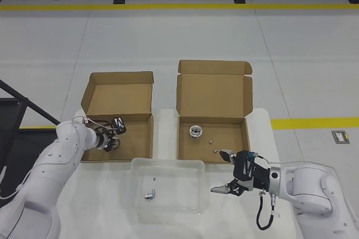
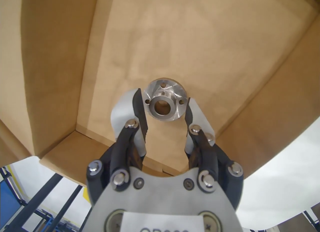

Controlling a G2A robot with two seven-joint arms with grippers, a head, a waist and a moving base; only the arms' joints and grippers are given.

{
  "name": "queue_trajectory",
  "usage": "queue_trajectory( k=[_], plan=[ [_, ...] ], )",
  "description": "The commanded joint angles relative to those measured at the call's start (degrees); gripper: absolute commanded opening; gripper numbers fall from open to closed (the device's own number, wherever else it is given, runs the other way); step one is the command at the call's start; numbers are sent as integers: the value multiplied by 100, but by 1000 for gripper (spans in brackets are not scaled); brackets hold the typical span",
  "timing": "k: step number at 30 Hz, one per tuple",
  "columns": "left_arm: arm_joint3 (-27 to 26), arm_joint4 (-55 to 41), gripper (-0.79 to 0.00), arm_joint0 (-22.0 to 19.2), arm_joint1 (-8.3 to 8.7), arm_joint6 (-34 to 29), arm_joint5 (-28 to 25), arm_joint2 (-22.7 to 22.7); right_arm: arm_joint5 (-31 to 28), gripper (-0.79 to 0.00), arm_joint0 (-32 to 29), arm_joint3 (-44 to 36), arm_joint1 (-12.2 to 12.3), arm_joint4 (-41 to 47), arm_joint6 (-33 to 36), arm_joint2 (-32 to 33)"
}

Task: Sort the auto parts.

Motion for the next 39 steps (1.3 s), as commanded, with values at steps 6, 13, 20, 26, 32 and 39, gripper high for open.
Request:
queue_trajectory(
  k=[6, 13, 20, 26, 32, 39],
  plan=[
    [-85, 231, -308, -243, 141, 398, -343, -144, 0, 0, 0, 0, 0, 0, 0, 1],
    [-542, 219, -228, -293, 409, 869, -1005, -399, 0, 0, 0, 0, 0, 0, 0, 1],
    [-1333, -371, -256, 13, 723, 1328, -1005, -168, 0, 0, 0, 0, 0, 0, 0, 1],
    [-1973, -989, -280, 55, 1142, 1271, -1005, 250, 0, 0, 0, 0, 0, 0, 0, 1],
    [-2901, -1859, -296, 104, 1762, 1845, -1005, 761, 0, 0, 0, 0, 0, 0, 0, 1],
    [-4269, -2217, -268, -61, 2690, 3154, -1005, 1759, 0, 0, 0, 0, 0, 0, 0, 1]
  ],
)
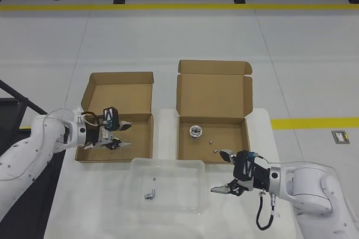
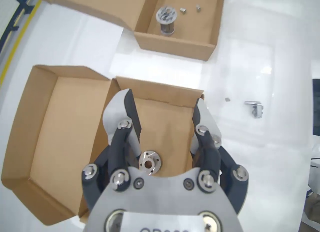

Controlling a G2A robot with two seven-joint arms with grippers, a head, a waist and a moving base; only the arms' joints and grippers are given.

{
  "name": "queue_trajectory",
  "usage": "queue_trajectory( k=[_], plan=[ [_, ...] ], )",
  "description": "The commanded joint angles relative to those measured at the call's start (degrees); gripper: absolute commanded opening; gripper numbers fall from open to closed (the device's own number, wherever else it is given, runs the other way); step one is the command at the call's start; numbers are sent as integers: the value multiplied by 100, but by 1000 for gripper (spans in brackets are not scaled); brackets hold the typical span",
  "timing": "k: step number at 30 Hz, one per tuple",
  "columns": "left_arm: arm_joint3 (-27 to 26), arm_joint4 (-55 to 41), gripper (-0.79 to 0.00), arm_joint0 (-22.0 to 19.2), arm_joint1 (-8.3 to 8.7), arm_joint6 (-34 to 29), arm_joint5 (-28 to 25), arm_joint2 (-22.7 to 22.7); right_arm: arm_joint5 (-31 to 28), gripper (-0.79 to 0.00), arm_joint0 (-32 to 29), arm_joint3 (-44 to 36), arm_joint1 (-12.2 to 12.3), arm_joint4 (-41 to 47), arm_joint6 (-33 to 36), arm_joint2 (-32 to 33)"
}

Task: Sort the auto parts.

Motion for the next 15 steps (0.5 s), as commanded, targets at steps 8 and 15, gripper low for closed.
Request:
queue_trajectory(
  k=[8, 15],
  plan=[
    [-1559, 1332, -182, -730, 1089, 2580, 0, 1427, 0, 0, 0, 0, 0, 0, 0, 1],
    [-2519, 1646, -209, -419, 1332, 2580, 0, 1427, 0, 0, 0, 0, 0, 0, 0, 1]
  ],
)
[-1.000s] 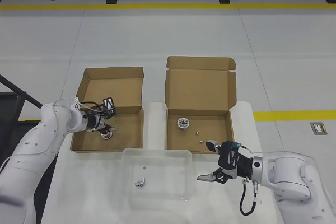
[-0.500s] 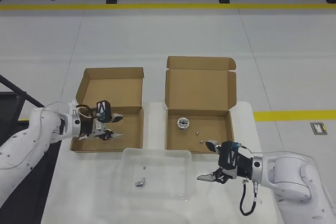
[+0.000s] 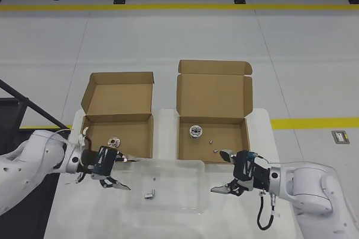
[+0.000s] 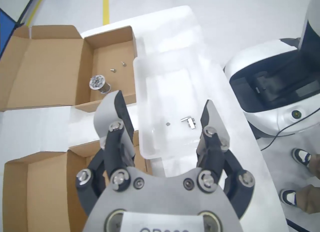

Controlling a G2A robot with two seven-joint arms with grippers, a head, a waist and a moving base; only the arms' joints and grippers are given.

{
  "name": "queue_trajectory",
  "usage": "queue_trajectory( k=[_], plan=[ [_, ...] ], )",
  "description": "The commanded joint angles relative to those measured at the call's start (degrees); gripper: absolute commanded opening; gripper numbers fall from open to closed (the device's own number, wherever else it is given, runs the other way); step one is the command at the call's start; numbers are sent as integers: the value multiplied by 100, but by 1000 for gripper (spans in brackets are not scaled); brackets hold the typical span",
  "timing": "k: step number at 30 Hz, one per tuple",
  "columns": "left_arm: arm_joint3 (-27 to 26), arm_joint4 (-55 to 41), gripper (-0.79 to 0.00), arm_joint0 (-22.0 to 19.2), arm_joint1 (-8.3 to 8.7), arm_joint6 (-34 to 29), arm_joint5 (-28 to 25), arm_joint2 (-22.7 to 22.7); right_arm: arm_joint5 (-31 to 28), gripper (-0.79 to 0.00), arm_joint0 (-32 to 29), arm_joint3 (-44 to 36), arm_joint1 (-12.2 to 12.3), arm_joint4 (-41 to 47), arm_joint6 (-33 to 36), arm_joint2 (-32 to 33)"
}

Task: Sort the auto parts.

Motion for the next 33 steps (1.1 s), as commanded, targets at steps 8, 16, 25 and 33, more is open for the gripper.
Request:
queue_trajectory(
  k=[8, 16, 25, 33],
  plan=[
    [-218, 745, -163, 320, -228, -42, 0, 1, 0, 0, 0, 0, 0, 0, 0, 1],
    [-108, 836, 0, 364, -303, -182, 0, 1, 0, 0, 0, 0, 0, 0, 0, 1],
    [-137, 381, 0, 634, -378, -1373, 0, -214, 0, 0, 0, 0, 0, 0, 0, 1],
    [-415, -781, -40, 676, -756, -3900, 0, -230, 0, 0, 0, 0, 0, 0, 0, 1]
  ],
)
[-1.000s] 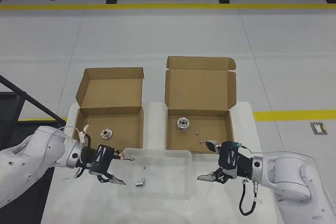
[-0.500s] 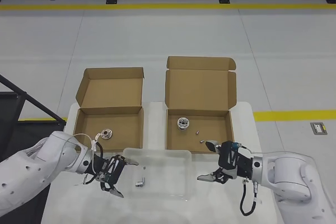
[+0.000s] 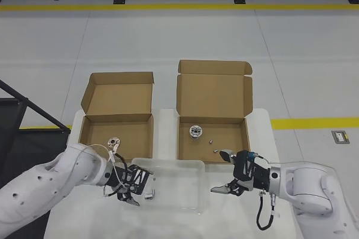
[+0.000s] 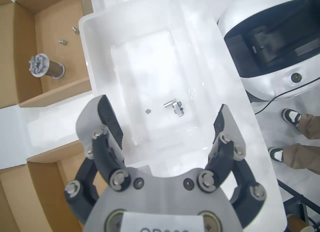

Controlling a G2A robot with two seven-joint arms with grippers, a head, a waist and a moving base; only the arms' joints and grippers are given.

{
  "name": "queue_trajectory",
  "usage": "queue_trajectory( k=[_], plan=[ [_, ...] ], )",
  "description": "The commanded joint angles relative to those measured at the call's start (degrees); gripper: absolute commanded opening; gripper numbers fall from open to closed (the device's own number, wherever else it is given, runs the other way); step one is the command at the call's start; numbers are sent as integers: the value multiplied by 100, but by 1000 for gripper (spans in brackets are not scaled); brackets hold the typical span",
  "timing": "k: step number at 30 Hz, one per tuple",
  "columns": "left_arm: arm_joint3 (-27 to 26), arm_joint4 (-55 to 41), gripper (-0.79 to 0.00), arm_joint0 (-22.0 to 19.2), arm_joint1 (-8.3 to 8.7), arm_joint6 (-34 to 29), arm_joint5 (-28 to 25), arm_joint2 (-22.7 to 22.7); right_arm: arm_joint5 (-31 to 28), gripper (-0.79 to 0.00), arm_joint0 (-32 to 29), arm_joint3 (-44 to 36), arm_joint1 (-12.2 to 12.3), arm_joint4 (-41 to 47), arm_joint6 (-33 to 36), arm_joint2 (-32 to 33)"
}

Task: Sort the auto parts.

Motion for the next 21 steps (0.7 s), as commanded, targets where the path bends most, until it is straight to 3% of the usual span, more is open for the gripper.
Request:
queue_trajectory(
  k=[1, 5, 9, 12, 15, 17, 20, 21],
  plan=[
    [-40, -346, -58, -24, -106, -787, 0, 31, 0, 0, 0, 0, 0, 0, 0, 1],
    [-45, -1005, -92, -69, -316, -1829, 0, 100, 0, 0, 0, 0, 0, 0, 0, 1],
    [41, -1496, -92, -155, -537, -2823, 0, 255, 0, 0, 0, 0, 0, 0, 0, 1],
    [93, -1839, -49, -98, -731, -3543, 0, 255, 0, 0, 0, 0, 0, 0, 0, 1],
    [239, -2136, -68, -60, -939, -4137, 0, 255, 0, 0, 0, 0, 0, 0, 0, 1],
    [320, -2351, -142, -29, -1072, -4398, 0, 255, 0, 0, 0, 0, 0, 0, 0, 1],
    [471, -2586, -166, -6, -1251, -4837, 0, 255, 0, 0, 0, 0, 0, 0, 0, 1],
    [504, -2641, -225, 17, -1306, -4977, 0, 255, 0, 0, 0, 0, 0, 0, 0, 1]
  ],
)
